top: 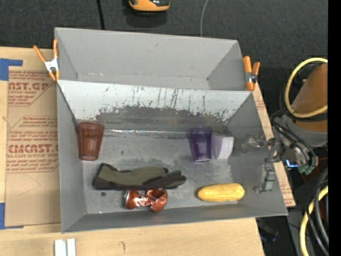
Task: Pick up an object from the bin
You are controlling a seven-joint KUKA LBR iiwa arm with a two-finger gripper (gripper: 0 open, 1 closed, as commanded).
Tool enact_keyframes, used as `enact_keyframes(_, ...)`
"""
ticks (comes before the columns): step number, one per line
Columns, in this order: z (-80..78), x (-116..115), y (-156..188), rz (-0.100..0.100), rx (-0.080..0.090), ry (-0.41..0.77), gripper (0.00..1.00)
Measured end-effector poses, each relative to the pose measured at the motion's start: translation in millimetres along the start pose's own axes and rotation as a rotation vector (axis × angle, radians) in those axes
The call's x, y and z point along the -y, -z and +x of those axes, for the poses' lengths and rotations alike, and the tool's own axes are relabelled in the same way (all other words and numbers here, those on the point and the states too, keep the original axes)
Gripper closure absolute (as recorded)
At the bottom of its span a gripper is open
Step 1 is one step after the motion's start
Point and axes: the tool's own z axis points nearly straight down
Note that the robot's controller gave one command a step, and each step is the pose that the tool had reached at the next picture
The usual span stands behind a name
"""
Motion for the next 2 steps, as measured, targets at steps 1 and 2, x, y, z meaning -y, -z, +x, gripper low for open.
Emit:
enact_keyframes(1,-1.8,-0.8,4.3,0.002,0.008,0.002,0.00)
enact_keyframes(2,-2.1,-15.9,-51.4,0.003,0.014,0.054,0.00)
